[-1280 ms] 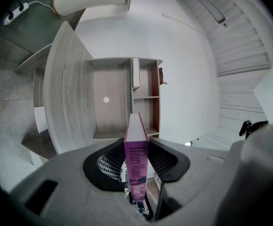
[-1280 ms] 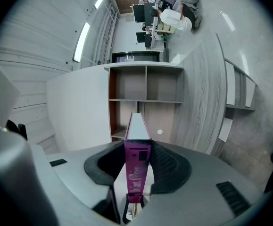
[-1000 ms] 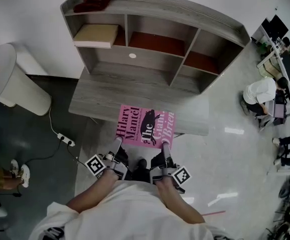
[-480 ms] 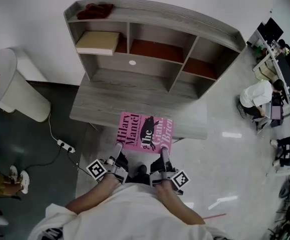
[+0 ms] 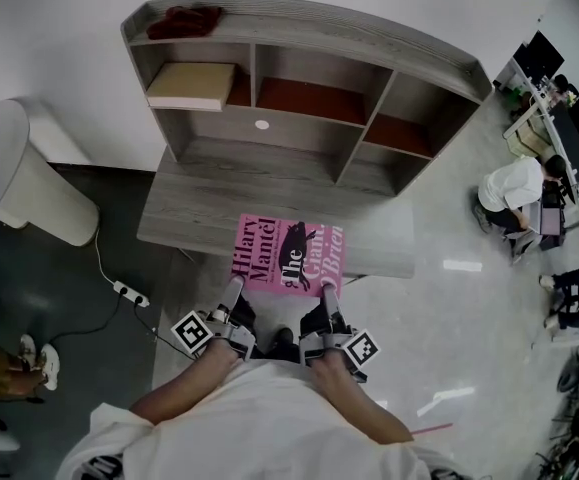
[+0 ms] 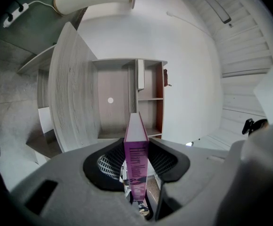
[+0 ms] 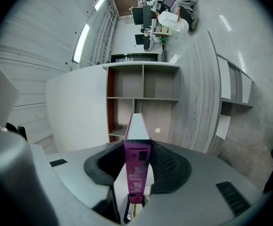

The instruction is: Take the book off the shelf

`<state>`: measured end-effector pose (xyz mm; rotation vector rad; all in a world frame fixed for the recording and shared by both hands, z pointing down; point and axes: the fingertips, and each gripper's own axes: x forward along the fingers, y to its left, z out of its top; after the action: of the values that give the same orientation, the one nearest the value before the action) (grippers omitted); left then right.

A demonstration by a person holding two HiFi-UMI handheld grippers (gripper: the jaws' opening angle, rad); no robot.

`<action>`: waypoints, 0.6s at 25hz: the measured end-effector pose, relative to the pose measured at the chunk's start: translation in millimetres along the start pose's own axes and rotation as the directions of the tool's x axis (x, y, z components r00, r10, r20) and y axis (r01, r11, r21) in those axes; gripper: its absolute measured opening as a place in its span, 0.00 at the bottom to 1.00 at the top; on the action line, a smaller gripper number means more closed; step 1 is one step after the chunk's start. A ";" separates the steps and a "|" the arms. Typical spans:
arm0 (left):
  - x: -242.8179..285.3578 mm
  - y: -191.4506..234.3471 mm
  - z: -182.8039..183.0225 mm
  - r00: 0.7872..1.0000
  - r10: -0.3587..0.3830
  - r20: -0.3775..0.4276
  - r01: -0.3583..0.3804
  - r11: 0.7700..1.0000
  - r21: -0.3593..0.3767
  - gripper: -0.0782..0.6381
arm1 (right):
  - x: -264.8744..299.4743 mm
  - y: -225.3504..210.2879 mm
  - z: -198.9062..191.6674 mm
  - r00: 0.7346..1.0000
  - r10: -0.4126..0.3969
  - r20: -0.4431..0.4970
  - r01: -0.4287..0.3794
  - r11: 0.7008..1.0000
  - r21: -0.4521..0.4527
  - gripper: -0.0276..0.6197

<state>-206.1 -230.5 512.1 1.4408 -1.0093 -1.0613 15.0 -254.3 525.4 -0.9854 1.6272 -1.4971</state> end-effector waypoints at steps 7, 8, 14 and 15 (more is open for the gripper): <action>0.3 -1.4 0.4 1.000 -0.020 -0.003 0.020 1.000 -0.001 0.33 | 0.5 0.4 -0.5 1.000 0.013 0.004 -0.013 1.000 -0.012 0.28; 0.5 -1.0 0.6 1.000 -0.023 -0.004 0.023 1.000 -0.002 0.33 | 0.4 -0.2 -0.9 1.000 0.014 0.005 -0.014 1.000 -0.011 0.28; 0.9 1.4 1.6 1.000 -0.021 -0.012 0.021 1.000 0.000 0.33 | 0.3 -0.7 -2.6 1.000 0.017 0.008 -0.017 1.000 -0.005 0.28; 1.1 1.5 1.8 1.000 -0.021 -0.013 0.021 1.000 0.000 0.33 | 0.2 -1.5 -2.8 1.000 0.015 0.007 -0.015 1.000 -0.004 0.28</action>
<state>-207.5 -232.2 513.4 1.4598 -0.9868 -1.0656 12.5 -253.3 527.1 -0.9774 1.6297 -1.4790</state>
